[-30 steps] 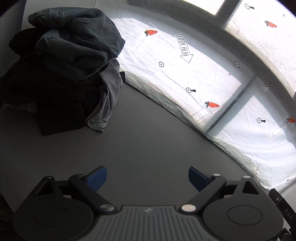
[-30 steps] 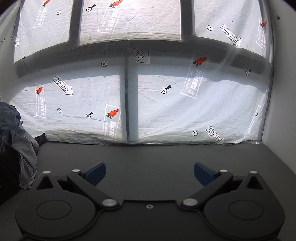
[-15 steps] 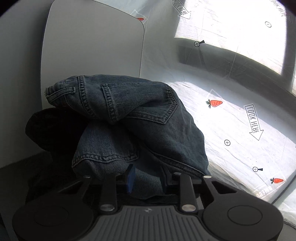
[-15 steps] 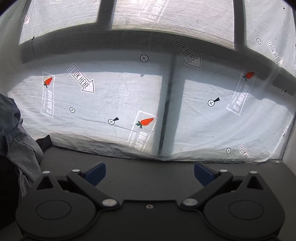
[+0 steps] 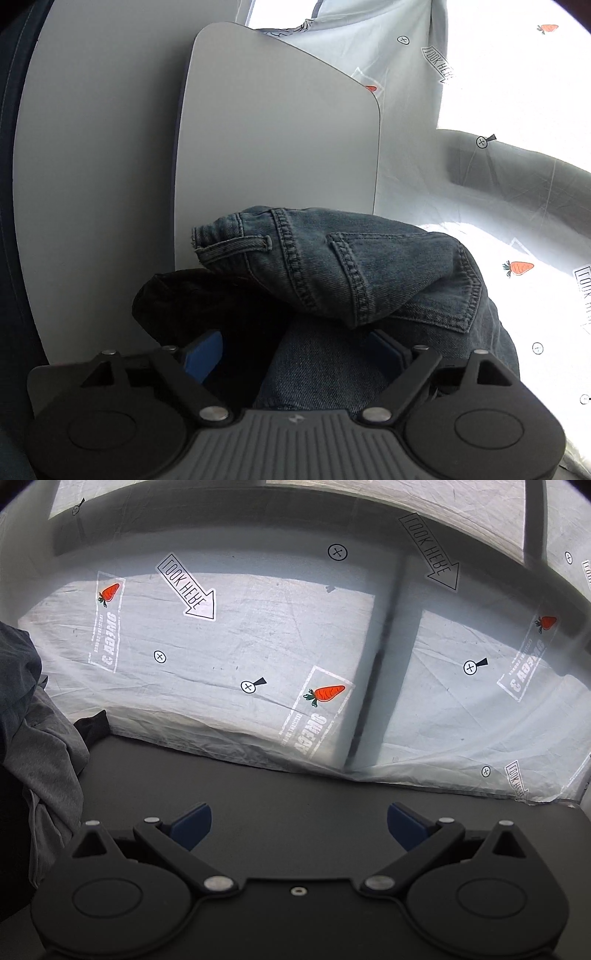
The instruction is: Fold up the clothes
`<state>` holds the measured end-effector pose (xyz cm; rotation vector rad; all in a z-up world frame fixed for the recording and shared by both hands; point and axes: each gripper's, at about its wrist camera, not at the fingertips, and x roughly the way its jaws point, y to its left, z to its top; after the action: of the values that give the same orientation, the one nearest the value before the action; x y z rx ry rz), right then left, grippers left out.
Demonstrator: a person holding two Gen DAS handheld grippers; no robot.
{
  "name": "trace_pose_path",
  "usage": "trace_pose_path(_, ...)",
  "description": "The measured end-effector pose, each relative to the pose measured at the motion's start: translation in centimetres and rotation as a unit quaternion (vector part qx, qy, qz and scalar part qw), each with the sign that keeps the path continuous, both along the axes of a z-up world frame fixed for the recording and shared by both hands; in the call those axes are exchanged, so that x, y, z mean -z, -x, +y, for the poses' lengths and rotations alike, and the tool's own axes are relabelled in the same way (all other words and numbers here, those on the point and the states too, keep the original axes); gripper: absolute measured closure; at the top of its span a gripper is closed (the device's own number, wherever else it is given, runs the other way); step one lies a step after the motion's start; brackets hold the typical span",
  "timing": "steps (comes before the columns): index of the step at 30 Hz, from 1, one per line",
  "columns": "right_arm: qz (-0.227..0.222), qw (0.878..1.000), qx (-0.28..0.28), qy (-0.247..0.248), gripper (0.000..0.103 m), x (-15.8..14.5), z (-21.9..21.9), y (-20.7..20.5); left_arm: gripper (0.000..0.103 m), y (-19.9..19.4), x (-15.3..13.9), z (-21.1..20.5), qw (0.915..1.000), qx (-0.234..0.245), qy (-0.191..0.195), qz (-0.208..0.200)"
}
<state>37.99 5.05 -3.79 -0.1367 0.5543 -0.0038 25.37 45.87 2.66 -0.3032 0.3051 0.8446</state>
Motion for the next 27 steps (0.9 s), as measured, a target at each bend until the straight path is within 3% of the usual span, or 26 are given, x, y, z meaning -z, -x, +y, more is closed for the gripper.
trace_pose_path(5, 0.013, 1.0, 0.005, -0.02, 0.0, 0.5, -1.0, 0.6, 0.019, -1.8, 2.3, 1.8, 0.9954, 0.06, 0.073, 0.015)
trace_pose_path(7, 0.016, 0.999, 0.004, -0.03, 0.0, 0.5, -1.5, 0.9, 0.034, -2.4, 2.5, 1.7, 0.9939, 0.072, 0.082, 0.018)
trace_pose_path(8, 0.015, 0.999, 0.005, -0.034, 0.0, 0.5, -1.8, 1.0, 0.04, -2.7, 2.4, 1.2, 0.9945, 0.066, 0.077, 0.024)
trace_pose_path(10, 0.016, 0.999, 0.007, -0.044, 0.0, 0.5, -2.3, 1.2, 0.071, -3.0, 1.7, 0.1, 0.9961, 0.059, 0.055, 0.036)
trace_pose_path(12, 0.019, 0.998, 0.01, -0.058, 0.0, 0.5, -3.0, 1.3, 0.082, -2.9, 0.7, -0.9, 0.9957, 0.076, 0.046, 0.025)
trace_pose_path(15, 0.017, 0.996, 0.012, -0.081, 0.0, 0.3, -4.1, 1.8, 0.088, -2.9, -1.3, -3.5, 0.9909, 0.131, 0.034, 0.003)
trace_pose_path(19, -0.009, 0.995, 0.024, -0.096, 0.0, -0.5, -6.4, 3.4, 0.091, -3.9, -4.4, -8.6, 0.9743, 0.224, 0.009, -0.018)
trace_pose_path(22, -0.026, 0.992, 0.048, -0.113, 0.0, -0.9, -9.2, 5.0, 0.092, -4.5, -6.5, -15.5, 0.9446, 0.326, -0.018, -0.031)
trace_pose_path(23, -0.033, 0.99, 0.064, -0.119, 0.0, -1.0, -10.8, 5.8, 0.092, -4.7, -7.2, -18.6, 0.9296, 0.366, -0.032, -0.034)
trace_pose_path(25, -0.048, 0.986, 0.095, -0.131, 0.0, -1.3, -13.9, 7.4, 0.093, -5.5, -8.2, -25.7, 0.8892, 0.453, -0.044, -0.046)
trace_pose_path(27, -0.062, 0.979, 0.136, -0.137, 0.0, -1.5, -17.7, 9.5, 0.093, -6.7, -8.4, -33.6, 0.8405, 0.538, -0.033, -0.052)
